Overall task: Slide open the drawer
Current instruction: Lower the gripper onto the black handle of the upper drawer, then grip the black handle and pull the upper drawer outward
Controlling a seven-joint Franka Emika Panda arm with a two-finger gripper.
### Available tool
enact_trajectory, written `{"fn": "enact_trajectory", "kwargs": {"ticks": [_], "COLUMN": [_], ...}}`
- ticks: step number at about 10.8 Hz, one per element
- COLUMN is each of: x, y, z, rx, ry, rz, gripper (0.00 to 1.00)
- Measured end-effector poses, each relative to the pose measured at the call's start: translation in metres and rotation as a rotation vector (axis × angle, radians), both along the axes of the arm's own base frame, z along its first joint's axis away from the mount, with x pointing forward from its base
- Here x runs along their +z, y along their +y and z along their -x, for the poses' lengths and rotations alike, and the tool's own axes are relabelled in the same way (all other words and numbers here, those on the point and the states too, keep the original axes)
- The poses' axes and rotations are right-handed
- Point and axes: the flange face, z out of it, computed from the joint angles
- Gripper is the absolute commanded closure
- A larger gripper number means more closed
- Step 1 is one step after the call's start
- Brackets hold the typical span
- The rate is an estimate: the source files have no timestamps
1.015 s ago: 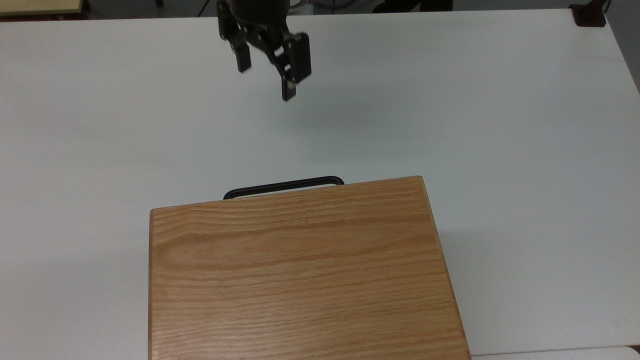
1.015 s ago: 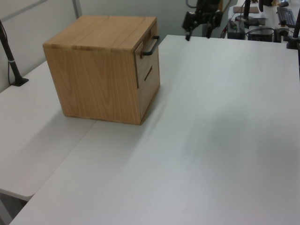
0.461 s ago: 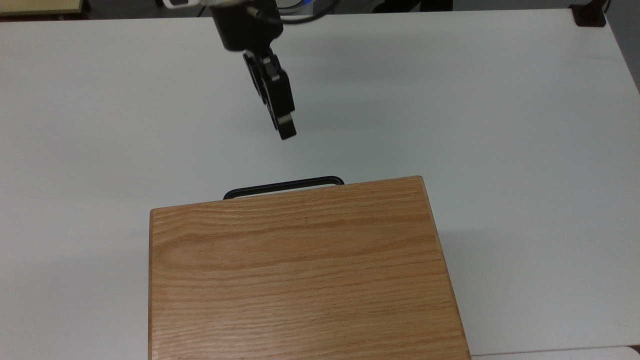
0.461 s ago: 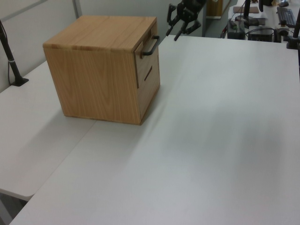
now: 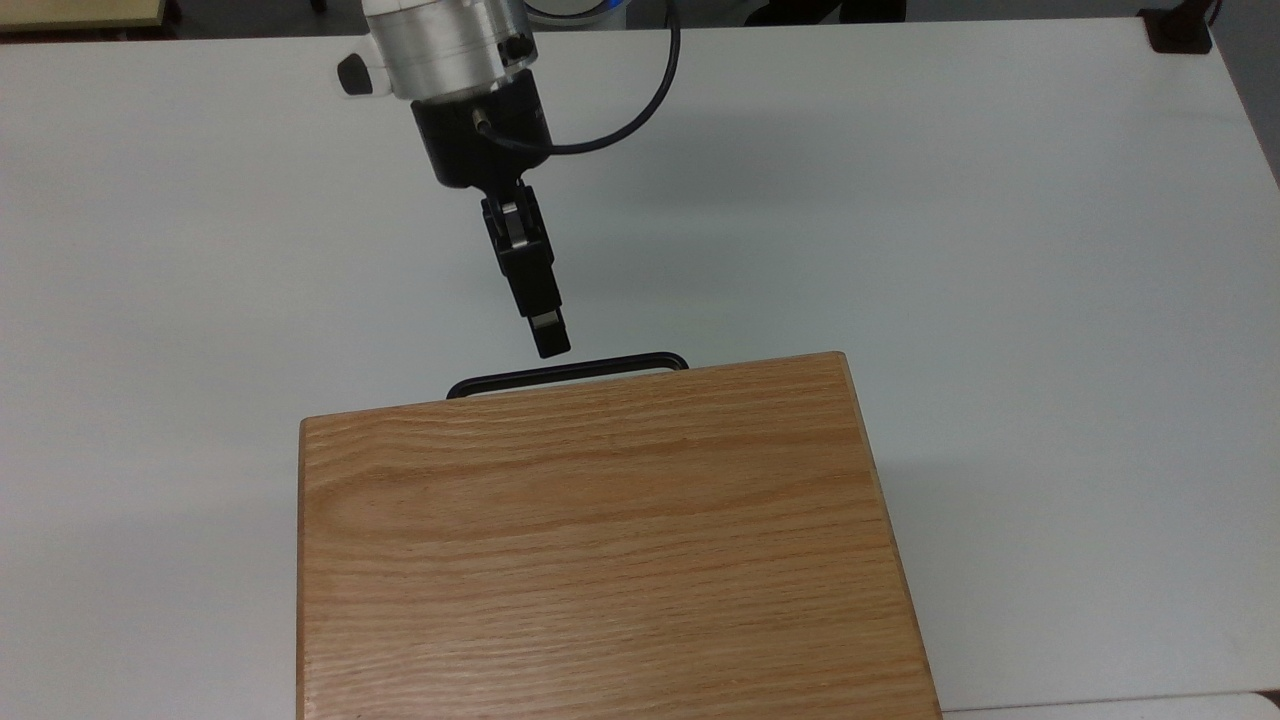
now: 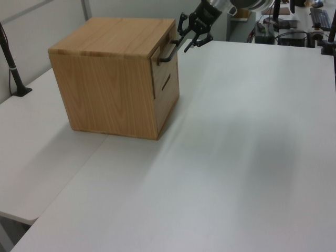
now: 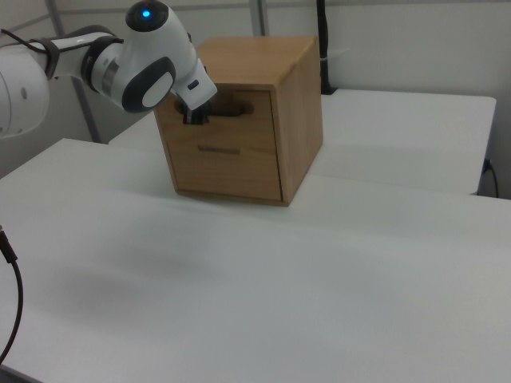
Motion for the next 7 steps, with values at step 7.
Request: {"fn": "enact_trajectory", "kwargs": {"ticks": [7], "x": [-0.015], "y": [-0.004], "z": [-0.022], "rx": [-0.038], "ry": [0.007], "rz": [-0.017], "gripper": [0.71]}}
